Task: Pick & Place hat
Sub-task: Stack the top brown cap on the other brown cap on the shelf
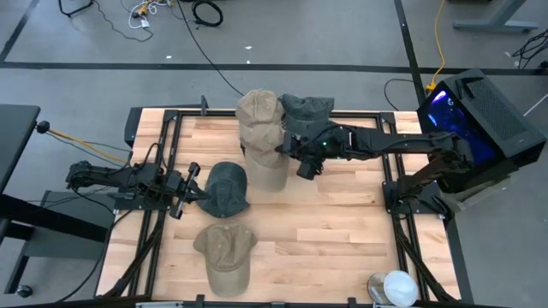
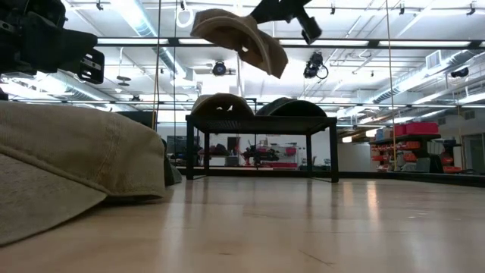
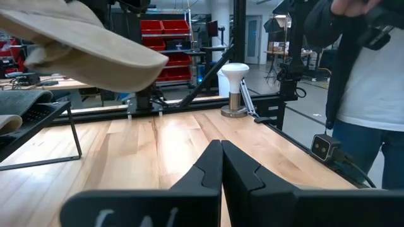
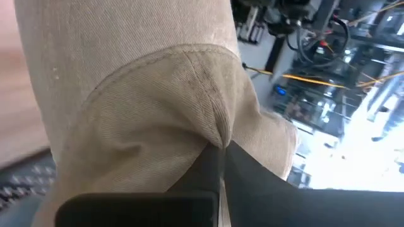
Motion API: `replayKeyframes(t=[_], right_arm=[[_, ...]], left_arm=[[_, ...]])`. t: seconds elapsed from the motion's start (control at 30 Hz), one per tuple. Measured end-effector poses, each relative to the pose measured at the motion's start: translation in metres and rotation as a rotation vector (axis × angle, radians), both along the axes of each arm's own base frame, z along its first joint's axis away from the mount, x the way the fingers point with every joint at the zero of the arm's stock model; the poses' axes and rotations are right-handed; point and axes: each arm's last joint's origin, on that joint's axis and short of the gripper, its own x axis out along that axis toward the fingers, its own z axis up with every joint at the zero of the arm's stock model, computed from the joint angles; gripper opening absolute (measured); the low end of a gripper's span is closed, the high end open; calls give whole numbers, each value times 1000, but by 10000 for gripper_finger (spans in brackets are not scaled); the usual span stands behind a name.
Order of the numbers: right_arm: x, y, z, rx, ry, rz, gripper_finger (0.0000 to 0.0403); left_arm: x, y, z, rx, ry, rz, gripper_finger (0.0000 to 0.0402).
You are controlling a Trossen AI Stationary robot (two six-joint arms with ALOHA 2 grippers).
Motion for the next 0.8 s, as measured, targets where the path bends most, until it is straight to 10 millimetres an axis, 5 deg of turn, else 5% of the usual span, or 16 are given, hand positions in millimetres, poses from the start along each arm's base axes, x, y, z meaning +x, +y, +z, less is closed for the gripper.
replayKeyframes(t=[0.4,0.8], right_arm=[[4,-13,12,-57,-125,-32,4],[3,-52,15,-163,-150,-106,4]], left_arm=[[0,0,0,0,0,0,3],[0,0,0,0,0,0,3]])
